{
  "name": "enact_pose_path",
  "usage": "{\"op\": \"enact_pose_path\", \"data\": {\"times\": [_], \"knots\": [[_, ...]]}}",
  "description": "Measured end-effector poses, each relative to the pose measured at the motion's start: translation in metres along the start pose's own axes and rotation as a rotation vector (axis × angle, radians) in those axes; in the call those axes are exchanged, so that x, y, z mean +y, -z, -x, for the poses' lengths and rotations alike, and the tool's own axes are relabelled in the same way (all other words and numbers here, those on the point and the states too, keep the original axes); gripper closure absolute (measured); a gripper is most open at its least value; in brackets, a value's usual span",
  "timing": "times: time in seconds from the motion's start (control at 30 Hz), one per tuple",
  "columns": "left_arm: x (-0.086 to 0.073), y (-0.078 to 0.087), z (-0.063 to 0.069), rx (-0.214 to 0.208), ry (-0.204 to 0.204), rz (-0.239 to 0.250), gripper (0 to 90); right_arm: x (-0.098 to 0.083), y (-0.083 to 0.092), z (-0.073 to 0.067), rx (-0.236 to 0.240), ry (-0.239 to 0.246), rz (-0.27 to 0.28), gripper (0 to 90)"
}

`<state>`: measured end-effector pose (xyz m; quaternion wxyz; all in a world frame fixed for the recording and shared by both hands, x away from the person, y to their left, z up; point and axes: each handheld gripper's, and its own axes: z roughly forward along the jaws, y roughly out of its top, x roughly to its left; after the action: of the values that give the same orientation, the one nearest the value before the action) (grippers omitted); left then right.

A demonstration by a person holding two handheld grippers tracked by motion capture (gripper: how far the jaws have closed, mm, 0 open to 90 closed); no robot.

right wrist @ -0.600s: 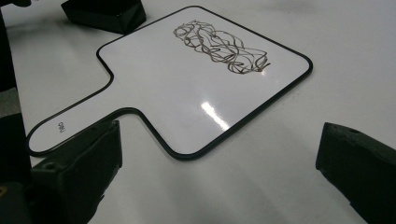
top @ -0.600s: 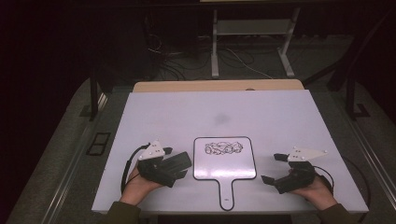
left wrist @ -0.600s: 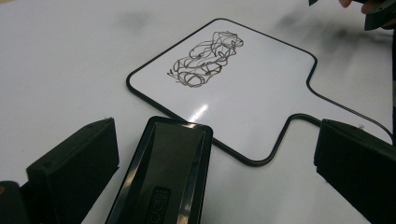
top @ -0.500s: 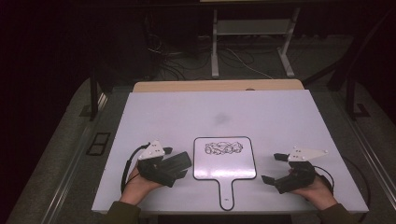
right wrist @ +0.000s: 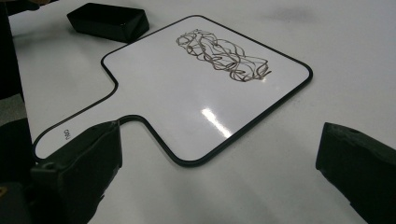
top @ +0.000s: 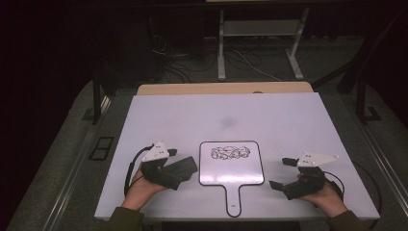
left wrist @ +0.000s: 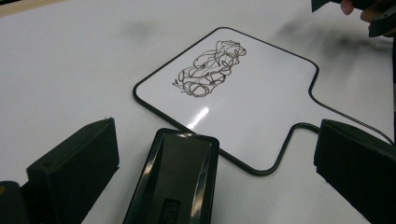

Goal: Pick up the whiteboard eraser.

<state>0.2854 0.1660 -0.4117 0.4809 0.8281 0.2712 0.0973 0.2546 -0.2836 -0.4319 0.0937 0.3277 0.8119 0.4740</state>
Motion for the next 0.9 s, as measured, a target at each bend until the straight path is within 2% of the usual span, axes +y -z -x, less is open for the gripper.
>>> {"op": "enact_pose_path", "data": {"times": [0.6, 0.9], "knots": [[0.009, 0.001, -0.015, 0.005, 0.004, 0.010, 0.0, 0.000, 0.001, 0.002, -0.008, -0.012, 0.019, 0.0], [0.018, 0.000, -0.028, 0.001, -0.011, -0.024, 0.7, 0.000, 0.001, 0.002, -0.004, -0.018, 0.020, 0.0]]}}
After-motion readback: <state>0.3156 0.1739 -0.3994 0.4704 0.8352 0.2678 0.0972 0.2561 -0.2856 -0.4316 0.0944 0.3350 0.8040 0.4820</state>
